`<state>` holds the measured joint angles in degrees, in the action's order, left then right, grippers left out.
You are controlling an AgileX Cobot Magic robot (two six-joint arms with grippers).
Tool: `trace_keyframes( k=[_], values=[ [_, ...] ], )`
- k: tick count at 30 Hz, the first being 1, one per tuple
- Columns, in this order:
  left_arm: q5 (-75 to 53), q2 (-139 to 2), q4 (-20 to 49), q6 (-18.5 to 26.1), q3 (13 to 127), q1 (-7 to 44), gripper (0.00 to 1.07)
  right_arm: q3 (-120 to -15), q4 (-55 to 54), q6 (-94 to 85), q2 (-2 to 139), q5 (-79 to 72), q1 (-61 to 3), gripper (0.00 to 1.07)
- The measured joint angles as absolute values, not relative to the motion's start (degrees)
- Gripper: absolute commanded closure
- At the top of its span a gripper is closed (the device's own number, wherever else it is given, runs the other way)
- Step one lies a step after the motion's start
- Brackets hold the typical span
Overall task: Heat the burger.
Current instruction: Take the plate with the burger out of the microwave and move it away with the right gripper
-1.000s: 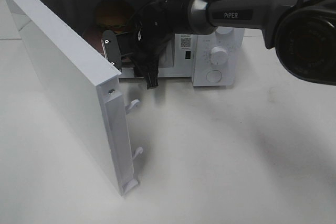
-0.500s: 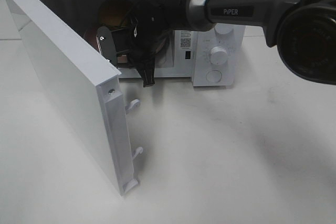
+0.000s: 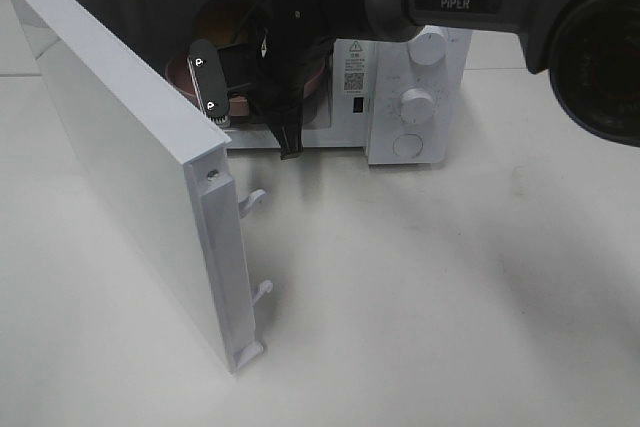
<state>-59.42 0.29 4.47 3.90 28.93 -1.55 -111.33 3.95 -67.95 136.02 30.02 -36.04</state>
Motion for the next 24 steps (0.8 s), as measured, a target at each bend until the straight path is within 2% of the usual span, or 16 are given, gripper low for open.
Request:
trace_keyframes(
  k=[12, 24],
  values=[
    [-59.4, 0.3, 4.5, 3.9, 28.9, -1.5, 0.17, -101.9, -10.1, -93.3, 129.4, 31.5, -34.5, 1.07],
    [-59.4, 0.3, 4.5, 3.9, 28.9, -1.5, 0.17, -93.7, -12.8, -99.6, 122.7, 30.7, -33.9, 1.07]
  ],
)
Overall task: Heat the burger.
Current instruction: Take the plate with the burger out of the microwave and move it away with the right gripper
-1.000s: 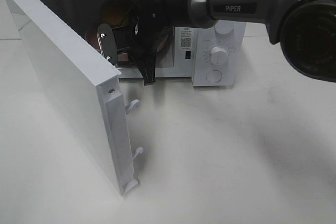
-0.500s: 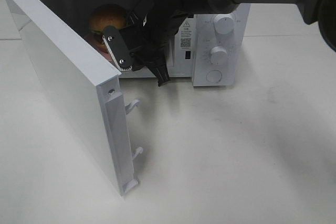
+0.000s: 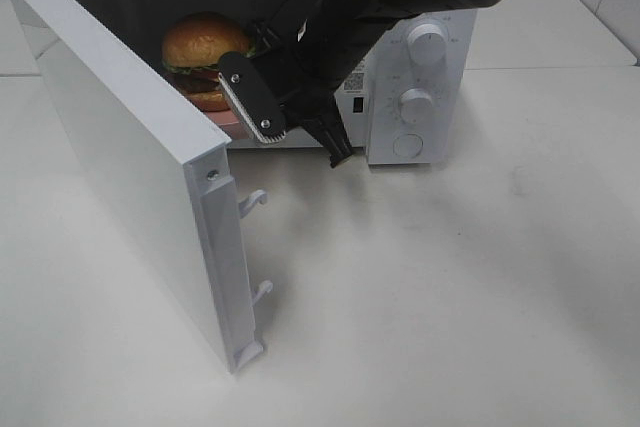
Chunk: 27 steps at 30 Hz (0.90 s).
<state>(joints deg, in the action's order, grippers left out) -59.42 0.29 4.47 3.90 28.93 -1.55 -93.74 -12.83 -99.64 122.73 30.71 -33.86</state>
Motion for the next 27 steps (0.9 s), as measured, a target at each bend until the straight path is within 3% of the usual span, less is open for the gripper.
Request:
trace_keyframes(
  k=[27],
  values=[
    [-59.4, 0.3, 4.5, 3.9, 28.9, -1.5, 0.17, -70.4, -12.3, -102.6, 104.7, 26.2, -34.0, 1.07]
  ],
)
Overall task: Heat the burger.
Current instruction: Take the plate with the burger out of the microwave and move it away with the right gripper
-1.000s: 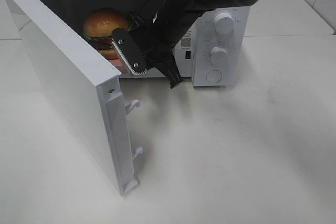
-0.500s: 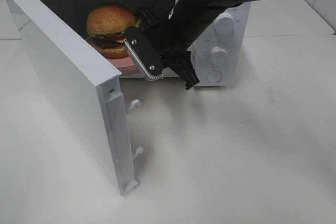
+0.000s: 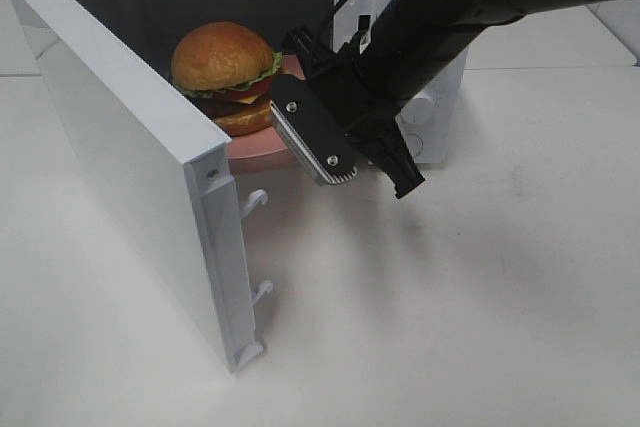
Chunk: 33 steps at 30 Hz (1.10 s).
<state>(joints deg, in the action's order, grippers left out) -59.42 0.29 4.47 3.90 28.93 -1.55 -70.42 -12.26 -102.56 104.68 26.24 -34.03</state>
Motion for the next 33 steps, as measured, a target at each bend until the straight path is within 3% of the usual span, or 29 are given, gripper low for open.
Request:
trace_keyframes(
  k=[33],
  values=[
    [-59.4, 0.3, 4.5, 3.9, 28.9, -1.5, 0.17, -42.6, -12.3, -98.5, 83.1, 15.3, -34.9, 1.07]
  ],
)
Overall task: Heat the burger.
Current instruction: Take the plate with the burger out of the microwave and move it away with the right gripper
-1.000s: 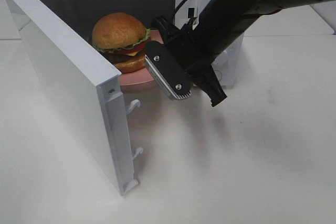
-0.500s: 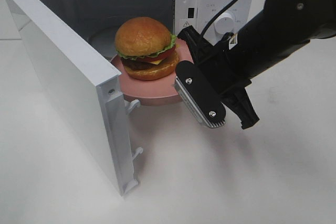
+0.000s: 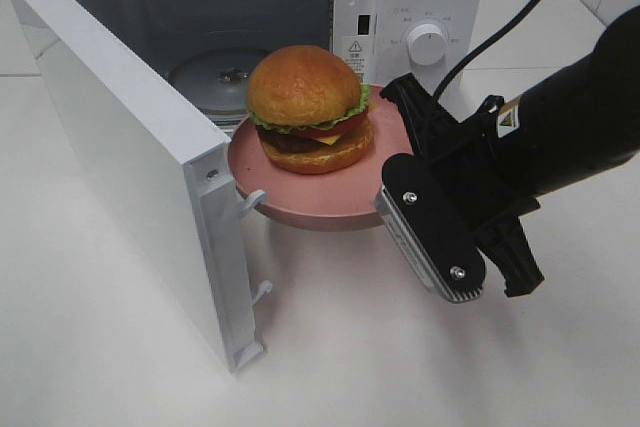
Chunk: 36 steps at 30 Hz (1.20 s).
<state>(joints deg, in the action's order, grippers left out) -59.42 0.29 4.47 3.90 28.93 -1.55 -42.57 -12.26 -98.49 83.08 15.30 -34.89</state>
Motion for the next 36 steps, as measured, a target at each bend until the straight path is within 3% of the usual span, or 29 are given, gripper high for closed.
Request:
trace_keyframes(
  k=[36],
  values=[
    [-59.4, 0.3, 4.5, 3.9, 28.9, -1.5, 0.17, -26.8, -9.8, -87.1, 56.7, 18.1, -34.9, 1.07]
  ],
)
